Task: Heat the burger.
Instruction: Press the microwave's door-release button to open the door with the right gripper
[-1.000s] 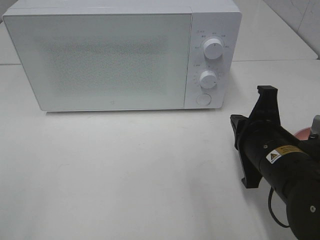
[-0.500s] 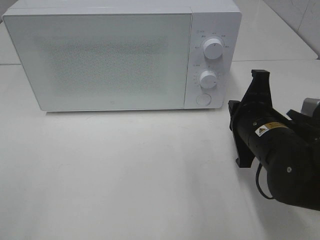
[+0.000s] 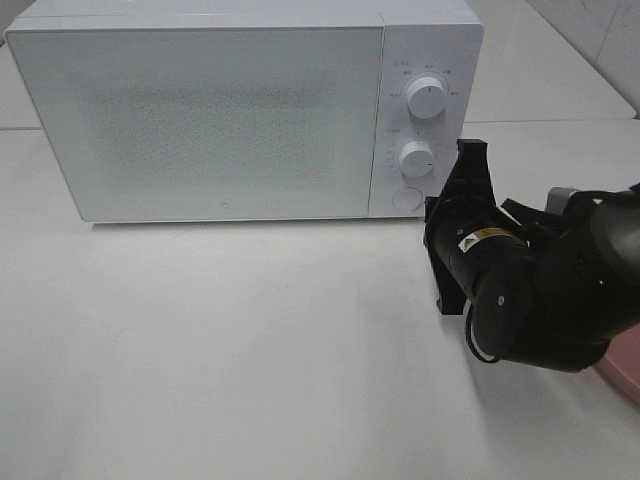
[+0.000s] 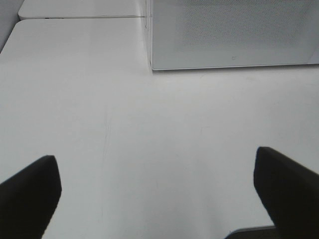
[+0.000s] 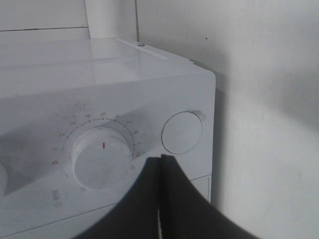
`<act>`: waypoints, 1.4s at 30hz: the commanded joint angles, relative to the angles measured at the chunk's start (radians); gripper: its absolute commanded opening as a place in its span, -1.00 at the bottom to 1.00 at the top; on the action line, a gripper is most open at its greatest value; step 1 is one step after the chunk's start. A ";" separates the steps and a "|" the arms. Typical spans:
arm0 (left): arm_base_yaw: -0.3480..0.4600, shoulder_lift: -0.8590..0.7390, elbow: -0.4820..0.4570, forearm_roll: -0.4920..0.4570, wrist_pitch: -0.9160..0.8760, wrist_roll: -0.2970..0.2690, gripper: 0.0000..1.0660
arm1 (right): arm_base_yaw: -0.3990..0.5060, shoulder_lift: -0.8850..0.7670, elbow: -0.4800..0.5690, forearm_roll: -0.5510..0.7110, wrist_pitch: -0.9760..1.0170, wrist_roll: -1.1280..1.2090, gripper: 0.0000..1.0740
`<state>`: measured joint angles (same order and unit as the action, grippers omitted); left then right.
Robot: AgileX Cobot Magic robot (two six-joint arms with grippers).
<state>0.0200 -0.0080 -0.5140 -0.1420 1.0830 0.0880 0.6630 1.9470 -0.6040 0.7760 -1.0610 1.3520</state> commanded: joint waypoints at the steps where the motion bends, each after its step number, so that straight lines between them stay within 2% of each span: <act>1: -0.004 -0.021 0.000 0.004 -0.014 0.000 0.83 | -0.030 0.036 -0.048 -0.025 0.026 -0.001 -1.00; 8: -0.004 -0.021 0.000 0.004 -0.014 0.000 0.83 | -0.074 0.114 -0.139 -0.042 0.090 -0.001 -1.00; 18: -0.004 -0.021 0.000 0.004 -0.014 0.000 0.83 | -0.090 0.190 -0.236 -0.055 0.144 -0.006 -1.00; 42: -0.004 -0.021 0.000 0.004 -0.014 0.000 0.83 | -0.113 0.208 -0.267 -0.051 0.099 -0.047 -1.00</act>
<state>0.0200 -0.0080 -0.5140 -0.1420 1.0830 0.0880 0.5570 2.1570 -0.8610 0.7330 -0.9370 1.3220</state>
